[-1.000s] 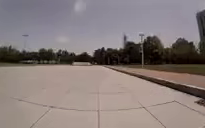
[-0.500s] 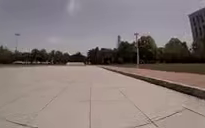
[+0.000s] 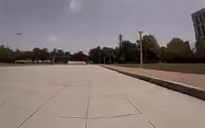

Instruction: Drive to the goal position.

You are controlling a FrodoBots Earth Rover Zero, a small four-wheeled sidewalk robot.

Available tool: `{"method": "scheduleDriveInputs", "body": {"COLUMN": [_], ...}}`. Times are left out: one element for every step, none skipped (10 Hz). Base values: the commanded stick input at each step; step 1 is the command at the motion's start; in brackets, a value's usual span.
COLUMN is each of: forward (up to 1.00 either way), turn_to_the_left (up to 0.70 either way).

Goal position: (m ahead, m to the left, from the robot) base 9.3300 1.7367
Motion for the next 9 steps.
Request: {"method": "scheduleDriveInputs", "body": {"forward": [1.00,1.00,1.00,1.00,1.00,1.00,1.00,1.00,1.00], "turn_to_the_left": [-0.38,-0.35,-0.32,-0.30,-0.07,0.00,0.00,0.00,0.00]}}
